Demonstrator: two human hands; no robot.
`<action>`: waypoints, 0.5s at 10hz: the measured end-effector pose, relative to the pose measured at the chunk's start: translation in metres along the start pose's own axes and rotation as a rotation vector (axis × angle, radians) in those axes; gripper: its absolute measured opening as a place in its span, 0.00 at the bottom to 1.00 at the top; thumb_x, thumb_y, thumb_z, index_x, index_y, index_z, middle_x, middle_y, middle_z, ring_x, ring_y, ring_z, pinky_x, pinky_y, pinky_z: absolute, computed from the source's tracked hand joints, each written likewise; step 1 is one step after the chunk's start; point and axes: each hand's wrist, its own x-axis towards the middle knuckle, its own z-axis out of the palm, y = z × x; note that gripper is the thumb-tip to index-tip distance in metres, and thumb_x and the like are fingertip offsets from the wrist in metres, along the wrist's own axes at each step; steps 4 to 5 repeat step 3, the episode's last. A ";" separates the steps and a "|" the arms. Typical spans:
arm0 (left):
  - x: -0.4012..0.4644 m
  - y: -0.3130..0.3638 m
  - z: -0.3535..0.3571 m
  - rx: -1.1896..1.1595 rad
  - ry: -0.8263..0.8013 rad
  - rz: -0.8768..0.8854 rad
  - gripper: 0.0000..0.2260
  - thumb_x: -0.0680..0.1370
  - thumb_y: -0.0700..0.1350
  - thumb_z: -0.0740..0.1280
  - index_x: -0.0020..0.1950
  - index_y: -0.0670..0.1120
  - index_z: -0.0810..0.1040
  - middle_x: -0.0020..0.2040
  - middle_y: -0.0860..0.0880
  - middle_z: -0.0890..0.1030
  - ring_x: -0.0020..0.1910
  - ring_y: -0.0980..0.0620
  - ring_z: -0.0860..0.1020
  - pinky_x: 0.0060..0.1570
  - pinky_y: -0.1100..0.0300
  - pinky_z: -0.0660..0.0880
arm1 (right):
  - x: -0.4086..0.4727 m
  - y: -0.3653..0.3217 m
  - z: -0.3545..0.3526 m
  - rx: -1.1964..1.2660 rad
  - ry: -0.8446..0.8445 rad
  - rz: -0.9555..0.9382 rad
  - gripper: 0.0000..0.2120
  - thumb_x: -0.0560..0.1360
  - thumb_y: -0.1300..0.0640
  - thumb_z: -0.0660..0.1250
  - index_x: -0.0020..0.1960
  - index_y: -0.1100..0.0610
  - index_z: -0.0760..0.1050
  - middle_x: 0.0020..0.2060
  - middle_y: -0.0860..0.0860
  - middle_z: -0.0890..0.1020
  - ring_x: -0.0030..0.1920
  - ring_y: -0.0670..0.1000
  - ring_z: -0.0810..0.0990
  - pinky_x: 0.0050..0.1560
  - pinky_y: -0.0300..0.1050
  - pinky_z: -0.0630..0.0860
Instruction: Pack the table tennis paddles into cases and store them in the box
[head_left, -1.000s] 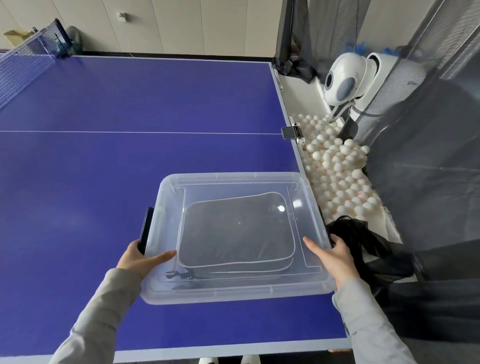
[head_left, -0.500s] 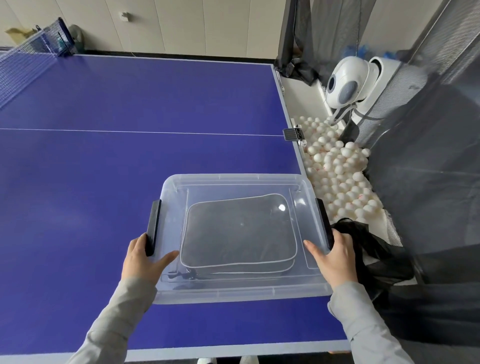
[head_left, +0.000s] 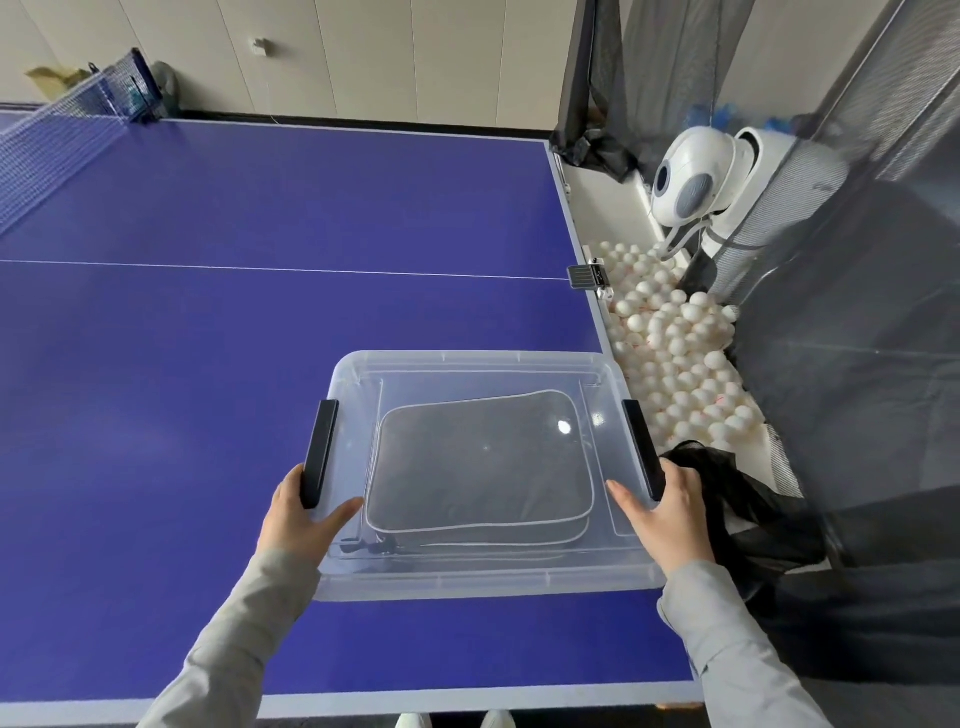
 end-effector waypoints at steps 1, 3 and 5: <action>0.002 -0.002 0.000 0.010 -0.001 -0.012 0.28 0.69 0.47 0.76 0.65 0.46 0.69 0.58 0.47 0.75 0.54 0.46 0.73 0.54 0.52 0.71 | 0.001 0.003 0.001 -0.004 0.000 0.007 0.36 0.69 0.48 0.74 0.69 0.64 0.65 0.62 0.59 0.69 0.64 0.58 0.68 0.66 0.49 0.65; -0.001 0.010 -0.002 0.398 0.059 -0.012 0.41 0.70 0.56 0.73 0.75 0.44 0.57 0.70 0.44 0.64 0.68 0.42 0.64 0.65 0.47 0.63 | -0.003 -0.006 0.002 -0.138 0.062 -0.066 0.34 0.72 0.48 0.71 0.71 0.63 0.64 0.65 0.61 0.69 0.66 0.61 0.66 0.63 0.55 0.64; -0.001 0.010 -0.002 0.398 0.059 -0.012 0.41 0.70 0.56 0.73 0.75 0.44 0.57 0.70 0.44 0.64 0.68 0.42 0.64 0.65 0.47 0.63 | -0.003 -0.006 0.002 -0.138 0.062 -0.066 0.34 0.72 0.48 0.71 0.71 0.63 0.64 0.65 0.61 0.69 0.66 0.61 0.66 0.63 0.55 0.64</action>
